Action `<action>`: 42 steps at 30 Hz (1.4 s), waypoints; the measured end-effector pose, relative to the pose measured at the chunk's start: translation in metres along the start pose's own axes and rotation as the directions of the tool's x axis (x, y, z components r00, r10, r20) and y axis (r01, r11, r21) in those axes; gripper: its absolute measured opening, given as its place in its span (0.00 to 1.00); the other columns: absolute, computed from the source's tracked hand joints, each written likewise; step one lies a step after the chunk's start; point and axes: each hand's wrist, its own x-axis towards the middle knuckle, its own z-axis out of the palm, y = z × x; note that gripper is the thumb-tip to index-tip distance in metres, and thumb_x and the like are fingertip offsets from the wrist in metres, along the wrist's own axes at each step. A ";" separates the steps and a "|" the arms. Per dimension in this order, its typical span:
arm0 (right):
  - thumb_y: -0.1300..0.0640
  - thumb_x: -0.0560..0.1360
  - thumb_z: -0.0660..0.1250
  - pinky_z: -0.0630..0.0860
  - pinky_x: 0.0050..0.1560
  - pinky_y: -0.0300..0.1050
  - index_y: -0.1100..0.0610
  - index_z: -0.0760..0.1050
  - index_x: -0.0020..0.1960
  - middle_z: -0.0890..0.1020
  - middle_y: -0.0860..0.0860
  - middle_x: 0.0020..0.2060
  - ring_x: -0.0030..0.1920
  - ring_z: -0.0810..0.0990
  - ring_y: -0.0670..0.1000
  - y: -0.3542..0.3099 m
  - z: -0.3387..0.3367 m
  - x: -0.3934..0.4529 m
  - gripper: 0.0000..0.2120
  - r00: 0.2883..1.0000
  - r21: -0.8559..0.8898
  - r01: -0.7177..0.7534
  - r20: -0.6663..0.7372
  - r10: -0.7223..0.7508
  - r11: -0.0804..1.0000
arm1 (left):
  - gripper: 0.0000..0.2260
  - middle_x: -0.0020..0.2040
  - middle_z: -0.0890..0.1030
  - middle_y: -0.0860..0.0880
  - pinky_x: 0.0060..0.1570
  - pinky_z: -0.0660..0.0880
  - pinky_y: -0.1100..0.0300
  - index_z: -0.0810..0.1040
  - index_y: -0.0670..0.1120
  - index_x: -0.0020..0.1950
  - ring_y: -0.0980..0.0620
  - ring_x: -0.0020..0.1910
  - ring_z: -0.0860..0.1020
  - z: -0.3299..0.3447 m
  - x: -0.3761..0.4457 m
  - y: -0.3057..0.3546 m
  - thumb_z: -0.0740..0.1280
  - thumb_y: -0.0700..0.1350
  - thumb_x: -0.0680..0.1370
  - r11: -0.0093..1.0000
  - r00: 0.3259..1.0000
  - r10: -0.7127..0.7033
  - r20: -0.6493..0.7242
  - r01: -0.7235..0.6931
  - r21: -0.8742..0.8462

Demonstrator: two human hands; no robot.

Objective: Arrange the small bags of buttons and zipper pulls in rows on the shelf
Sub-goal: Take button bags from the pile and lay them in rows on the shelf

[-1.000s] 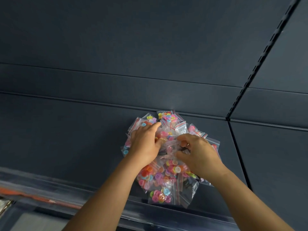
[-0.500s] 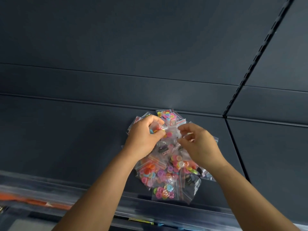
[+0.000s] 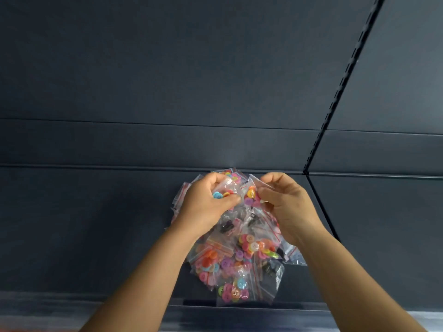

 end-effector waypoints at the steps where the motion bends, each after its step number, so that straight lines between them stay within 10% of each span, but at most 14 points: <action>1: 0.74 0.72 0.63 0.75 0.35 0.42 0.57 0.75 0.41 0.80 0.54 0.34 0.34 0.77 0.53 -0.001 0.000 0.000 0.13 1.000 0.034 0.003 0.011 -0.003 0.999 | 0.14 0.45 0.83 0.56 0.43 0.76 0.65 0.78 0.52 0.52 0.58 0.43 0.81 0.002 0.001 0.003 0.75 0.46 0.69 1.000 1.000 0.016 0.025 -0.015 -0.026; 8: 0.73 0.71 0.67 0.76 0.36 0.41 0.54 0.73 0.57 0.84 0.54 0.38 0.35 0.79 0.53 -0.004 -0.016 -0.001 0.20 0.997 -0.041 -0.044 -0.061 0.042 0.998 | 0.23 0.54 0.76 0.56 0.46 0.74 0.62 0.72 0.57 0.55 0.56 0.49 0.77 0.016 0.009 0.011 0.78 0.47 0.65 0.995 0.991 -0.063 0.117 0.072 -0.075; 14: 0.66 0.72 0.70 0.81 0.35 0.43 0.63 0.79 0.47 0.84 0.59 0.38 0.33 0.81 0.53 -0.009 -0.032 -0.006 0.05 0.996 -0.034 -0.051 -0.075 0.048 0.998 | 0.16 0.48 0.81 0.53 0.37 0.73 0.71 0.75 0.53 0.48 0.59 0.43 0.79 0.035 0.013 0.015 0.76 0.39 0.67 0.951 0.965 -0.109 0.240 0.171 -0.256; 20: 0.63 0.73 0.69 0.81 0.33 0.48 0.56 0.81 0.41 0.82 0.53 0.32 0.33 0.80 0.51 -0.013 -0.066 -0.007 0.04 0.978 -0.069 -0.054 -0.206 0.039 0.996 | 0.10 0.48 0.81 0.52 0.64 0.71 0.47 0.80 0.46 0.54 0.51 0.52 0.77 0.065 0.015 0.031 0.71 0.44 0.73 0.878 0.937 -0.116 0.330 0.252 -0.407; 36: 0.65 0.75 0.64 0.74 0.25 0.39 0.58 0.78 0.41 0.80 0.53 0.25 0.24 0.78 0.54 -0.032 -0.226 0.032 0.07 0.953 -0.312 -0.074 -0.303 -0.025 0.947 | 0.05 0.41 0.84 0.47 0.49 0.78 0.47 0.80 0.49 0.41 0.49 0.38 0.79 0.220 0.038 0.065 0.67 0.48 0.74 0.981 0.978 -0.152 0.143 0.166 -0.096; 42: 0.63 0.73 0.65 0.80 0.38 0.49 0.56 0.79 0.45 0.84 0.51 0.34 0.31 0.82 0.54 -0.019 -0.260 0.069 0.05 0.953 -0.459 -0.111 -0.301 -0.036 0.881 | 0.01 0.42 0.81 0.56 0.31 0.69 0.74 0.77 0.51 0.45 0.59 0.40 0.78 0.264 0.063 0.060 0.66 0.46 0.76 0.985 0.996 -0.083 0.023 0.079 0.156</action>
